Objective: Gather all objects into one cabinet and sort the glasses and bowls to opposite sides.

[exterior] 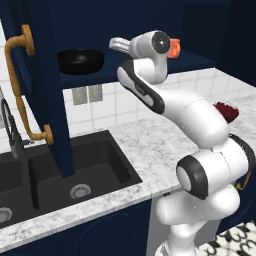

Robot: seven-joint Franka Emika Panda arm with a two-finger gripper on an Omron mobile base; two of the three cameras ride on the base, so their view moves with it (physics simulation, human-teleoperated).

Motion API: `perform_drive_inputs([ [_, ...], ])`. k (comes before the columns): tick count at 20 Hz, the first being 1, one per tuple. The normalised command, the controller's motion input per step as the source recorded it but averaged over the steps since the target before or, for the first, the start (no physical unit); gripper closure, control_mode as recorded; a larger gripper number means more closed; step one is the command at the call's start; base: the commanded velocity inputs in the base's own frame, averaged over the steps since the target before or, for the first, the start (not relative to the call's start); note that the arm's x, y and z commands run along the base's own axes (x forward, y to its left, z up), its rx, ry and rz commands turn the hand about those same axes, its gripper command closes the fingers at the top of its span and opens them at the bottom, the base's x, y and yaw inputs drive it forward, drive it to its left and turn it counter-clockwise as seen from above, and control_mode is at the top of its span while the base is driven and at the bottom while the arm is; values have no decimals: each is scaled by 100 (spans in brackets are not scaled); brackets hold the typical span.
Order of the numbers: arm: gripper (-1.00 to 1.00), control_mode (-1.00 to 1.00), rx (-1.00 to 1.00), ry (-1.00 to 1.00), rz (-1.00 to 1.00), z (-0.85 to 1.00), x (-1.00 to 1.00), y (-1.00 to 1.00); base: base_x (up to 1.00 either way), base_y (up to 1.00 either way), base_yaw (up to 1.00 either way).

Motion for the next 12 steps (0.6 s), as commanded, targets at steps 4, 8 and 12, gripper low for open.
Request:
perform_drive_inputs([
  [4, -100, -100, 13, 0, 0, 1, -36, 46, 0, 0, 0],
  [8, -100, -100, 12, 0, 0, 0, -28, 35, 0, 0, 0],
  [12, -100, -100, 12, 3, 0, 0, -26, 25, 0, 0, 0],
])
